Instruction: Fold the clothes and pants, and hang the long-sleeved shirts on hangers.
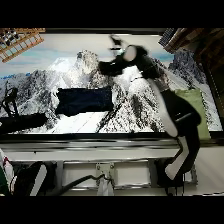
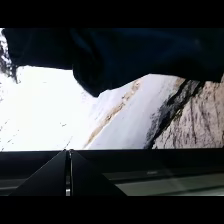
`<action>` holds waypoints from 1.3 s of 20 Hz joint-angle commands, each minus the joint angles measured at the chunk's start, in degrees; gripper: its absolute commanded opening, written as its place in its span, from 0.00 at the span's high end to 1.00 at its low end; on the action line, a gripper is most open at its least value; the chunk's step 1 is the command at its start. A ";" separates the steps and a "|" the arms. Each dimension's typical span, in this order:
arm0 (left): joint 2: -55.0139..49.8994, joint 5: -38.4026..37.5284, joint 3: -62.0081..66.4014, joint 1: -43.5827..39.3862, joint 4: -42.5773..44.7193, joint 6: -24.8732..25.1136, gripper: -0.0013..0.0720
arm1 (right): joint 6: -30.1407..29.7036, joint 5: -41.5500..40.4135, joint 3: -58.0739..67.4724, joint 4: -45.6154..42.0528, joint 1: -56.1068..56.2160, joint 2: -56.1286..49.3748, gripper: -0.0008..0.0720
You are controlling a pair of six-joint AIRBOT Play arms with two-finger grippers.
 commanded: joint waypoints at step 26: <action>0.04 8.90 -0.02 0.02 -9.22 0.02 0.61 | -18.12 -16.39 -29.79 29.99 -1.18 -1.75 0.95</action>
